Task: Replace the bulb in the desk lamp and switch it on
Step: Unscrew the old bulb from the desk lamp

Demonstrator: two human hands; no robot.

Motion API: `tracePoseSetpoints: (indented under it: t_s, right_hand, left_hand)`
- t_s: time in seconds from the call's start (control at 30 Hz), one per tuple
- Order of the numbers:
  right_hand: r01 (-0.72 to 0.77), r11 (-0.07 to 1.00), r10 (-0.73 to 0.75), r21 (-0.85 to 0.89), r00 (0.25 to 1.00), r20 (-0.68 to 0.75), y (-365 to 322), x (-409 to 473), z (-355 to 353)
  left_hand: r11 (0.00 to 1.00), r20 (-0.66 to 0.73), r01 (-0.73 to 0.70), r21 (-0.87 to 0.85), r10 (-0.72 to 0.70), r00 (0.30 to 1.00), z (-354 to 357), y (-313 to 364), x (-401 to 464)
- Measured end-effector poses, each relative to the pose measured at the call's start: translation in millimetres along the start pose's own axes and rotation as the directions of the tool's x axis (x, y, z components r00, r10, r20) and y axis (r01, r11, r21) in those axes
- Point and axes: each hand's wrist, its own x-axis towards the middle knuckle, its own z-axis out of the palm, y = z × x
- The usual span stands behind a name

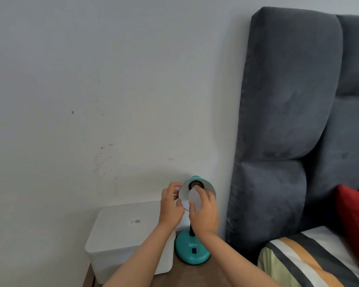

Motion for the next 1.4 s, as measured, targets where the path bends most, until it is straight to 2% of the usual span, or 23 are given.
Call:
tracePoseSetpoints:
  t_s: [0.2,0.27,0.37,0.5,0.63,0.8,0.9,1.07,1.3,1.4]
  right_hand:
    - [-0.001,0.998,0.001,-0.055,1.0,0.0,-0.3,-4.6,-2.9]
    - [-0.063,0.997,0.065,0.039,0.996,-0.057,-4.6,-10.5,-3.3]
    - [-0.223,0.947,0.254,0.233,0.96,-0.114,-14.1,-14.8,-1.4]
    - [-0.326,0.867,0.381,0.376,0.921,-0.079,-21.2,-8.6,1.9]
    - [-0.332,0.887,0.372,0.32,0.925,-0.073,-22.5,-3.4,2.9]
    - [-0.212,0.96,0.232,0.185,0.968,-0.095,-19.2,-6.0,3.7]
    - [-0.238,0.948,0.263,0.21,0.959,-0.104,-20.3,-11.4,2.4]
    - [-0.314,0.869,0.377,0.383,0.921,-0.099,-25.6,-11.0,3.4]
    - [-0.251,0.944,0.275,0.216,0.958,-0.087,-15.6,-10.4,4.3]
    - [-0.247,0.936,0.276,0.251,0.957,-0.091,-14.4,-14.7,6.7]
  left_hand:
    - [1.0,0.012,-0.003,0.006,0.003,1.0,2.3,2.8,-0.3]
    - [1.0,0.006,0.001,0.006,-0.001,1.0,1.8,2.9,-0.6]
    - [1.0,0.005,-0.004,0.014,0.004,1.0,1.4,2.3,-0.7]
    - [1.0,0.008,-0.008,0.025,0.008,1.0,2.0,2.6,-2.1]
    - [1.0,0.015,-0.013,0.026,0.013,1.0,0.0,1.7,-1.8]
    - [0.999,0.019,-0.014,0.051,0.013,1.0,-0.3,0.4,-0.5]
    - [0.998,0.016,-0.017,0.053,0.017,1.0,0.2,-1.0,-0.2]
    - [0.999,0.02,-0.019,0.044,0.019,1.0,0.4,-0.6,-0.5]
    - [0.999,0.019,-0.021,0.049,0.02,1.0,0.8,-1.5,0.5]
    - [0.998,0.015,-0.032,0.056,0.031,0.999,1.4,-1.8,-0.1]
